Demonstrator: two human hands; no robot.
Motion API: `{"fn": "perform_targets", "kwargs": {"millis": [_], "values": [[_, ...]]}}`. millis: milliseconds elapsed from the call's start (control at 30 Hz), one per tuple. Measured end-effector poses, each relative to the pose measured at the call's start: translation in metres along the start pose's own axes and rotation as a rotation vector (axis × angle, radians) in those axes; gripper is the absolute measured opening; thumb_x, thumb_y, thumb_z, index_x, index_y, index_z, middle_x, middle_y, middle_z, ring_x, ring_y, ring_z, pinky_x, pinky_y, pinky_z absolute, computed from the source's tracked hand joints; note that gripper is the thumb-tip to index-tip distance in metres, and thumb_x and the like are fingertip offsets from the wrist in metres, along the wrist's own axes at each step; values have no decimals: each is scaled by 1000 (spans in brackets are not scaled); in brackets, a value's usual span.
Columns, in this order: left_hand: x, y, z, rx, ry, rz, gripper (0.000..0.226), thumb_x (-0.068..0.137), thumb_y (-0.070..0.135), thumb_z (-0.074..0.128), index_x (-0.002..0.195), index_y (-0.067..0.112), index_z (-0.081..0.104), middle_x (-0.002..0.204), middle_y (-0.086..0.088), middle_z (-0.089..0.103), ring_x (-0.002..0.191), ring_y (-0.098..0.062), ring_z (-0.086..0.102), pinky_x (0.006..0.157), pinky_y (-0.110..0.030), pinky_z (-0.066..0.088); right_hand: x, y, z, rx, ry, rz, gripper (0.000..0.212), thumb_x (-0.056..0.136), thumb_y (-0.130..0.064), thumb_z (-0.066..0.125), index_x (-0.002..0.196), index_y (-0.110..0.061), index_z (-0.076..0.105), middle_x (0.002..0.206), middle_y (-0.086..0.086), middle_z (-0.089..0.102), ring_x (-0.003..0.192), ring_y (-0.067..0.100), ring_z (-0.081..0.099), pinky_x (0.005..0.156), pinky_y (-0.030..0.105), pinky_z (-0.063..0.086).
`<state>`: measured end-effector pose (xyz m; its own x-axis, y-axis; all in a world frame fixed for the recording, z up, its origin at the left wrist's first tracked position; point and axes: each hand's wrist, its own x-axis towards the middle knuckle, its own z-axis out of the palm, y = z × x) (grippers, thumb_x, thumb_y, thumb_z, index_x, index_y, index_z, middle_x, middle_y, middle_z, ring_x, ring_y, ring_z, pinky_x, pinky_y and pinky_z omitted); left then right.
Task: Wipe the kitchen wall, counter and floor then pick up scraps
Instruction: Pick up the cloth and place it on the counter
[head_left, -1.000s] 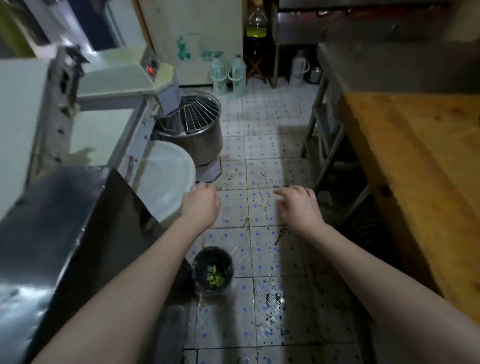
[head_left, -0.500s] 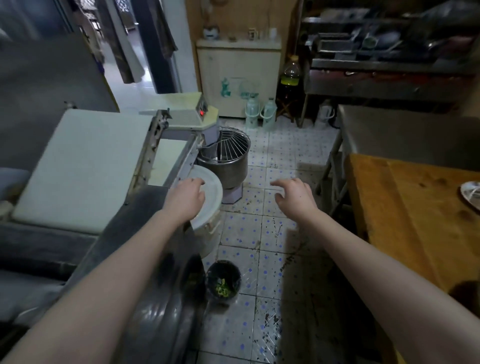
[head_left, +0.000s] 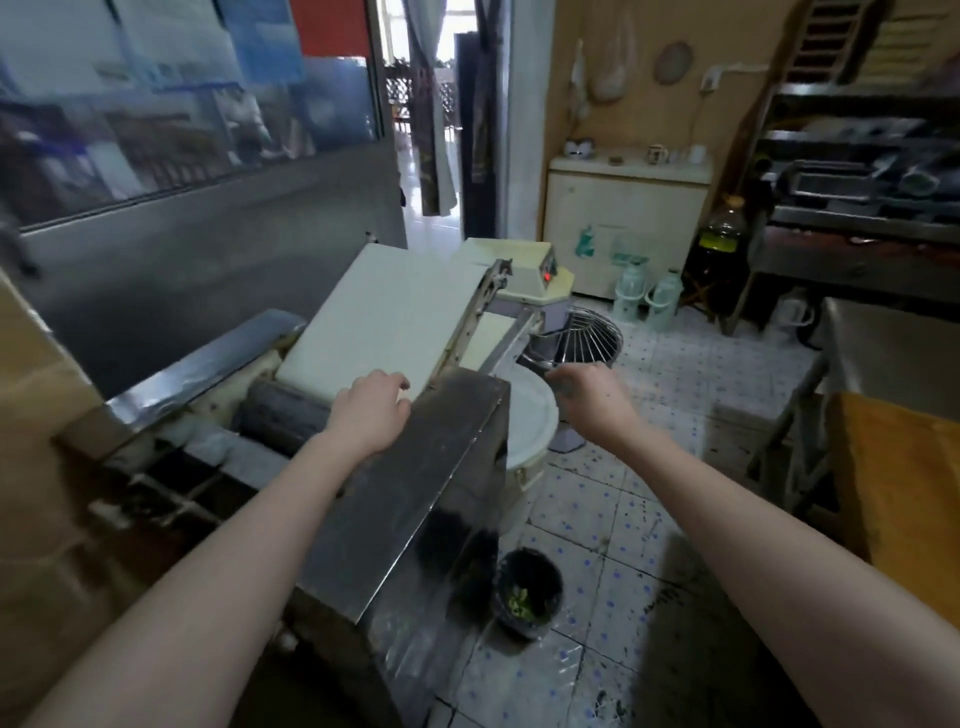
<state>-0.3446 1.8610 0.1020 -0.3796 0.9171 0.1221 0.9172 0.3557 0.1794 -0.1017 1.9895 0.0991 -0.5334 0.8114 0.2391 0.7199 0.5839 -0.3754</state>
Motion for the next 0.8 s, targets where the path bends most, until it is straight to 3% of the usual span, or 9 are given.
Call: {"fn": "perform_targets", "kwargs": {"millis": [300,600,800], "values": [[-105,-102,-38,-5,42,-320,28,96,28,44,120,23,57,122,-4,57,112,-26,55,91,-41,48,4,-133,38,131,-68,-276,31,87,-11,50,112,-18,67,113,7,68,109,27,59,93,40,47],[-227,-177,-79,99,99,-772,28,98,27,43,121,19,57,123,-5,56,115,-26,54,92,-39,44,10,-294,87,219,-227,-808,27,86,-13,51,105,-18,70,102,9,71,96,31,62,77,37,50],[-304,-182,-97,149,137,-1065,32,100,30,38,126,19,54,125,-5,55,114,-25,53,94,-39,45,-4,-368,104,246,-319,-1079,30,87,-12,49,109,-19,67,104,11,69,101,32,60,85,42,50]]}}
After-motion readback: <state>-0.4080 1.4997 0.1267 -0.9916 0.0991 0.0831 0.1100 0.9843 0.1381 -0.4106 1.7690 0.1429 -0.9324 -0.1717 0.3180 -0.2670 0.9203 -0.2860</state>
